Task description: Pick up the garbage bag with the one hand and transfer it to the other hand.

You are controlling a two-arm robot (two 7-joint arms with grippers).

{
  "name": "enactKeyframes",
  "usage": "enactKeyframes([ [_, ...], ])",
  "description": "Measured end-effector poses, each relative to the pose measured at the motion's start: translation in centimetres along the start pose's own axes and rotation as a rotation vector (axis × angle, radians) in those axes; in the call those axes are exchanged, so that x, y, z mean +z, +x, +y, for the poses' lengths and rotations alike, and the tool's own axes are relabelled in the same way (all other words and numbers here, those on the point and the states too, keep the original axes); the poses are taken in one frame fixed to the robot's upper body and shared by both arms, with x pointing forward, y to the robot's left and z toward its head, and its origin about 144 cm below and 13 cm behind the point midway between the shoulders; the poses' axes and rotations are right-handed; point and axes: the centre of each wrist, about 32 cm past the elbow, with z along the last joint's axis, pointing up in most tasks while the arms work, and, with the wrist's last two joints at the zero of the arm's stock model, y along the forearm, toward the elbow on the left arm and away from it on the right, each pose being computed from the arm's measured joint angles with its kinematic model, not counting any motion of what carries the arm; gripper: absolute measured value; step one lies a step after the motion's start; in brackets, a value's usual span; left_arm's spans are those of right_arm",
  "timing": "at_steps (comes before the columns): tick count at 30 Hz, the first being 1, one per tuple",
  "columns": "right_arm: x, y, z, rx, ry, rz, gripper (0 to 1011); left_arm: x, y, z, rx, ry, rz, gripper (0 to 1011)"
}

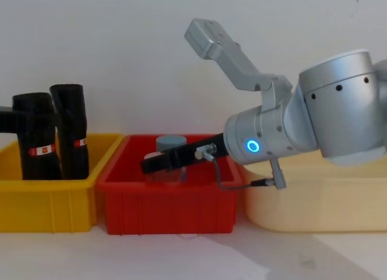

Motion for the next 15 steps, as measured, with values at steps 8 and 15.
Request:
enactKeyframes([
  [8, 0.00, 0.00, 0.00, 0.000, 0.000, 0.000, 650, 0.00, 0.00, 0.00, 0.000, 0.000, 0.000, 380],
  [15, 0.00, -0.02, -0.09, 0.001, 0.005, 0.000, 650, 0.05, -0.05, 0.03, 0.001, -0.002, -0.003, 346],
])
